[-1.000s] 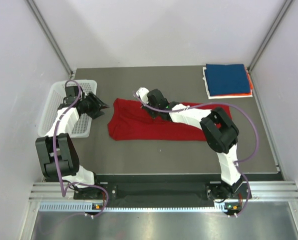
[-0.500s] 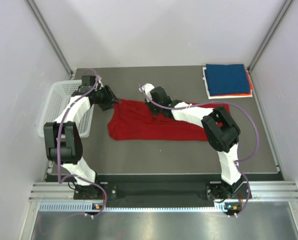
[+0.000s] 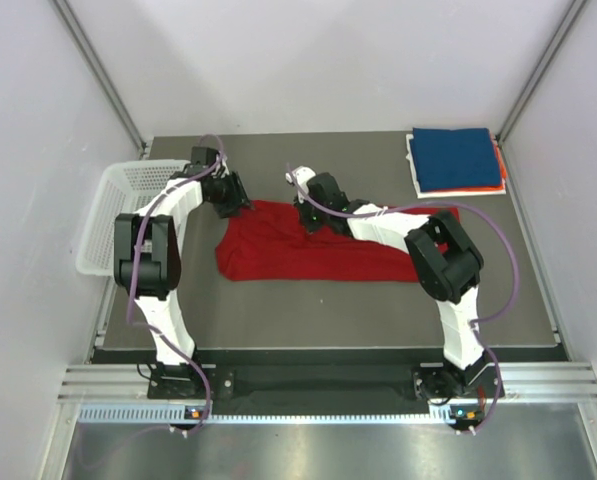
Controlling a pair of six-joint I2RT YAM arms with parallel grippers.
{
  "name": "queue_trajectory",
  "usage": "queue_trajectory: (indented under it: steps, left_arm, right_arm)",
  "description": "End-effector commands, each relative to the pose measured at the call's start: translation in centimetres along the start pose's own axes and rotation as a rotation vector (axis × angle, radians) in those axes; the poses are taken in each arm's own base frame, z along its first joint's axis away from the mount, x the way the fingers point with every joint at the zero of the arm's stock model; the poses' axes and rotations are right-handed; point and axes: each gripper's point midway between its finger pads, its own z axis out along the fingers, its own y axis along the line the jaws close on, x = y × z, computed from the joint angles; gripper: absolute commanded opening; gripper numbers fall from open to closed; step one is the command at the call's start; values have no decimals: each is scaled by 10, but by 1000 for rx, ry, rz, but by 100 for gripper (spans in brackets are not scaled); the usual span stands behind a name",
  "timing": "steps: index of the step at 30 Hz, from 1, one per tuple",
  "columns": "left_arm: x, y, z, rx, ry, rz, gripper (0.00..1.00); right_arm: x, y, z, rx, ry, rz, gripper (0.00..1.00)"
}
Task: Fold and stack the t-shirts
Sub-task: Fold the tshirt
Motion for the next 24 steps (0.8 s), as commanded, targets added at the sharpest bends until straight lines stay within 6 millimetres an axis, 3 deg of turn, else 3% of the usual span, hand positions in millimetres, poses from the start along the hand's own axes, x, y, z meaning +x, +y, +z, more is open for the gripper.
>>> queue_trajectory:
  steps: [1,17,20,21,24]
  left_arm:
    - [-18,5,2,-53,-61,60,50]
    - [-10,10,36,-10,-16,75,44]
    - [-12,5,35,15,-27,85,31]
    - [-11,5,36,20,-26,87,22]
    - [-12,-3,32,59,-39,94,6]
  right_arm:
    - [-18,2,-2,-34,-75,28,0]
    - [-21,-2,-7,-52,-87,54,0]
    - [-17,-3,-5,-52,-80,58,0]
    - [-17,-3,-4,-54,-79,59,0]
    - [-17,-2,-3,-59,-82,65,0]
